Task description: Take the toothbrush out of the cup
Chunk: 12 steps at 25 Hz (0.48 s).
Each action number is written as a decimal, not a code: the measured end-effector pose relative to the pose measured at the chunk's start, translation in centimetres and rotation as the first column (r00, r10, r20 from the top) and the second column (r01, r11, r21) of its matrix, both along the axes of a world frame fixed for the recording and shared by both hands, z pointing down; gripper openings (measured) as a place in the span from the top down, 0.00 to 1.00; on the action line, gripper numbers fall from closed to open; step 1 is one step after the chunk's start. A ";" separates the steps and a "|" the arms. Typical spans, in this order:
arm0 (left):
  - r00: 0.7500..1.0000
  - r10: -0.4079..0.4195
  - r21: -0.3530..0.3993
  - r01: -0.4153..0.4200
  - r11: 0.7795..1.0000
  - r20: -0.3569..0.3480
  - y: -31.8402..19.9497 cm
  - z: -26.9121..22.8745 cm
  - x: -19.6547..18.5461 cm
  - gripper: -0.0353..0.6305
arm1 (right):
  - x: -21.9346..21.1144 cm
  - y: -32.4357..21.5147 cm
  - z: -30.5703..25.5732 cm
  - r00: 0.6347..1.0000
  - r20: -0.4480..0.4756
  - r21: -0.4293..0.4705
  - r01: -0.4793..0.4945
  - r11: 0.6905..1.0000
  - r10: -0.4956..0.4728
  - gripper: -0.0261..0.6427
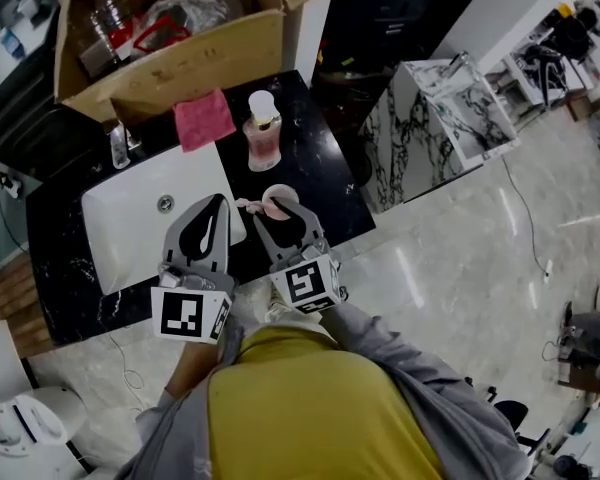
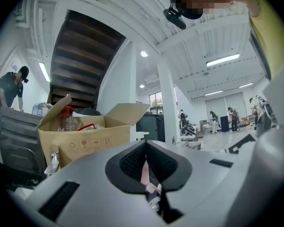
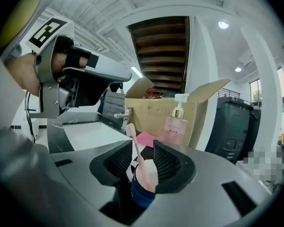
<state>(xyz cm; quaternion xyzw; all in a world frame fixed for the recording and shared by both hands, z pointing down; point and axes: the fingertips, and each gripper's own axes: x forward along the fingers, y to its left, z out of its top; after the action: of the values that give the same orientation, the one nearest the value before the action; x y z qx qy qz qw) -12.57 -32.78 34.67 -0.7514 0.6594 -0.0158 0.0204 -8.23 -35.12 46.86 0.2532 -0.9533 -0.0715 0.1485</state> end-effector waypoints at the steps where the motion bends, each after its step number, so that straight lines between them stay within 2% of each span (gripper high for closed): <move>1: 1.000 0.003 -0.002 -0.003 1.000 0.001 -0.1 0.1 -0.1 0.94 | -0.2 0.0 0.5 1.000 -0.022 0.000 0.007 1.000 -0.007 0.74; 9: 0.999 0.051 -0.018 -0.051 0.999 -0.013 -1.5 0.7 -1.1 0.94 | -1.7 -0.6 1.8 0.985 -0.172 0.048 0.024 0.999 -0.015 0.75; 12: 0.997 0.073 -0.025 -0.074 0.997 -0.017 -2.0 0.9 -1.3 0.94 | -2.1 -0.6 2.2 0.979 -0.204 0.040 0.029 0.999 -0.021 0.77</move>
<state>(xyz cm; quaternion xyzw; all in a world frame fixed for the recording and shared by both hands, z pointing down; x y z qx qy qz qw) -13.86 -34.73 35.56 -0.7755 0.6311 -0.0175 0.0059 -10.35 -35.69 49.06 0.2356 -0.9344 -0.1191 0.2391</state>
